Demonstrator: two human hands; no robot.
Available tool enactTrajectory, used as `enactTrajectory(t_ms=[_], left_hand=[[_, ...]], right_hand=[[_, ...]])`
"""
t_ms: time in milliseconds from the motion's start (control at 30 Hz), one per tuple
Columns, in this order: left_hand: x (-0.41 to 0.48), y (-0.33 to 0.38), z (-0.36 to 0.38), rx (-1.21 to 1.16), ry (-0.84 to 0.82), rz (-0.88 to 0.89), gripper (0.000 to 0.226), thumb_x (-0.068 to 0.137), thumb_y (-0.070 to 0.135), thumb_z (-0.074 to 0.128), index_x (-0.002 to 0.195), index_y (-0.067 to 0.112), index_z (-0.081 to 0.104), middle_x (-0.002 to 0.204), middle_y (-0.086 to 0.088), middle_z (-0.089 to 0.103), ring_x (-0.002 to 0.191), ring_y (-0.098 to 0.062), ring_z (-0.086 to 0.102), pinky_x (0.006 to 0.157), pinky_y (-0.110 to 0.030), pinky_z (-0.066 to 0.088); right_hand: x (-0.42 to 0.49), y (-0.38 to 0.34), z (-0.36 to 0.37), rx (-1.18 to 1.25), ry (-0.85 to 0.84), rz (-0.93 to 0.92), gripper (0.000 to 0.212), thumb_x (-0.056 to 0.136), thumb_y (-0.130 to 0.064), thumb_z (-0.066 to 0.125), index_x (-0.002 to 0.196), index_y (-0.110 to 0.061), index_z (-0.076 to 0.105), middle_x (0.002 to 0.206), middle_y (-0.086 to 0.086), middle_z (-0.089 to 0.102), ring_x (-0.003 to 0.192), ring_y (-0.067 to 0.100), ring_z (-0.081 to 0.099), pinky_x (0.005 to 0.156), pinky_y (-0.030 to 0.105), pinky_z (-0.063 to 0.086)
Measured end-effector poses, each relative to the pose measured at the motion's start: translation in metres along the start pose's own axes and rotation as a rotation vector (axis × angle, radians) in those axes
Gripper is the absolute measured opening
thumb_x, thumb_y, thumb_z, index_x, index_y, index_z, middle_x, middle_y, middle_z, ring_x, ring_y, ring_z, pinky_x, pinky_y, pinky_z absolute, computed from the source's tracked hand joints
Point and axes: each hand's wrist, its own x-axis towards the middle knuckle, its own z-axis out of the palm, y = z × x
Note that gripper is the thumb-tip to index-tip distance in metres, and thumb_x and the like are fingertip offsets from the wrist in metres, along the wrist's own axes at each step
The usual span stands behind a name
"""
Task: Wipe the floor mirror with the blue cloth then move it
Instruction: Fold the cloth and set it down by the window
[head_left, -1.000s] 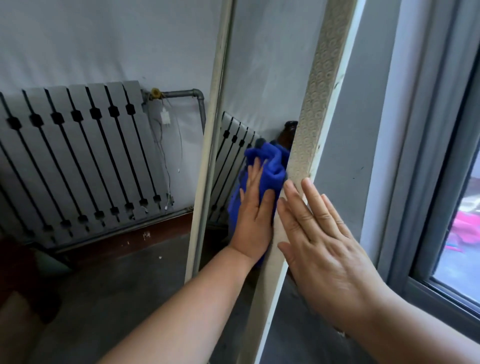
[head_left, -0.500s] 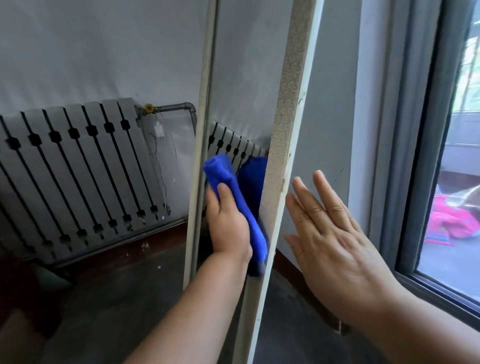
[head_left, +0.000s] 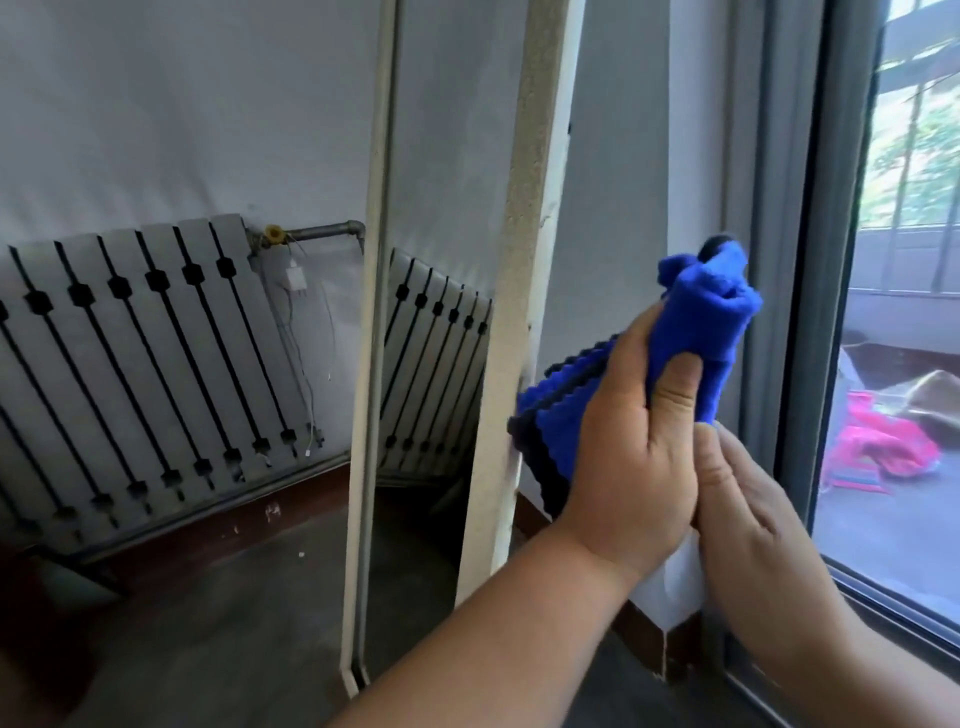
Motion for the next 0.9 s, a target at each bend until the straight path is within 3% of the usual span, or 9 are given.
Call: enactTrajectory(t_ms=[67,167,267,367,467,567,667,800,900], left_hand=[[-0.001,-0.010,0.009,-0.049,-0.060,-0.132,0.027,0.104,0.026,0.040,0.125,0.025,0.056,0.100,0.017,0.063,0.092,0.006,0.059,0.086,-0.012,0.044],[-0.003,-0.031,0.019,-0.104,-0.142,-0.318,0.029,0.104,0.036,0.035,0.113,0.030,0.062,0.103,0.012,0.068,0.097,0.001,0.064,0.087,-0.013,0.047],[-0.011,-0.060,0.030,-0.119,-0.111,-0.475,0.036,0.103,0.042,0.039,0.118,0.022,0.065,0.113,0.000,0.071,0.108,-0.015,0.066,0.100,-0.031,0.050],[-0.021,-0.088,0.036,-0.067,-0.063,-0.586,0.036,0.099,0.047,0.043,0.116,0.023,0.065,0.113,0.001,0.072,0.109,-0.015,0.065,0.103,-0.042,0.048],[-0.032,-0.107,0.045,-0.008,-0.051,-0.650,0.040,0.093,0.054,0.044,0.115,0.027,0.064,0.113,0.007,0.070,0.111,-0.011,0.063,0.104,-0.039,0.047],[-0.043,-0.116,0.063,-0.003,-0.083,-0.730,0.019,0.100,0.046,0.043,0.105,0.036,0.059,0.104,0.021,0.063,0.109,-0.005,0.058,0.104,-0.030,0.043],[-0.052,-0.117,0.088,0.000,-0.124,-0.832,0.033,0.100,0.045,0.044,0.122,0.025,0.059,0.112,0.013,0.065,0.111,-0.006,0.057,0.104,-0.030,0.043],[-0.066,-0.109,0.125,-0.016,-0.179,-0.917,0.035,0.101,0.040,0.045,0.128,0.021,0.058,0.112,0.019,0.061,0.105,0.009,0.055,0.098,-0.016,0.039],[-0.078,-0.099,0.147,-0.009,-0.218,-0.951,0.034,0.101,0.036,0.047,0.129,0.018,0.058,0.120,0.011,0.062,0.110,0.002,0.055,0.097,-0.013,0.039]], right_hand=[[-0.001,0.011,-0.007,-0.005,0.024,0.146,0.042,0.095,-0.059,0.040,0.100,-0.027,0.066,0.093,0.000,0.073,0.087,0.015,0.068,0.080,0.032,0.055],[0.000,0.032,-0.015,-0.054,0.093,0.366,0.021,0.099,-0.032,0.051,0.091,-0.018,0.064,0.081,0.009,0.072,0.078,0.029,0.068,0.075,0.050,0.054],[0.003,0.057,-0.030,-0.120,0.139,0.488,0.020,0.098,-0.021,0.052,0.082,-0.016,0.063,0.064,0.002,0.067,0.062,0.019,0.061,0.057,0.034,0.047],[0.004,0.074,-0.044,-0.226,0.150,0.514,0.020,0.099,-0.021,0.048,0.084,-0.015,0.059,0.066,-0.001,0.063,0.059,0.016,0.054,0.051,0.025,0.038],[0.001,0.089,-0.058,-0.287,0.175,0.545,0.015,0.100,-0.024,0.046,0.090,-0.021,0.057,0.079,0.002,0.066,0.069,0.021,0.059,0.056,0.031,0.042],[-0.008,0.099,-0.076,-0.300,0.201,0.633,0.016,0.099,-0.028,0.046,0.093,-0.021,0.059,0.085,0.004,0.069,0.079,0.026,0.064,0.067,0.038,0.050],[-0.023,0.094,-0.100,-0.315,0.246,0.726,0.015,0.098,-0.032,0.050,0.094,-0.022,0.060,0.085,-0.002,0.070,0.081,0.018,0.065,0.063,0.031,0.046],[-0.050,0.077,-0.137,-0.329,0.259,0.850,0.015,0.097,-0.033,0.053,0.095,-0.023,0.063,0.087,-0.006,0.072,0.086,0.014,0.067,0.078,0.034,0.052],[-0.071,0.056,-0.169,-0.362,0.284,0.890,0.018,0.097,-0.032,0.054,0.091,-0.020,0.065,0.083,-0.006,0.073,0.081,0.006,0.067,0.075,0.026,0.052]])
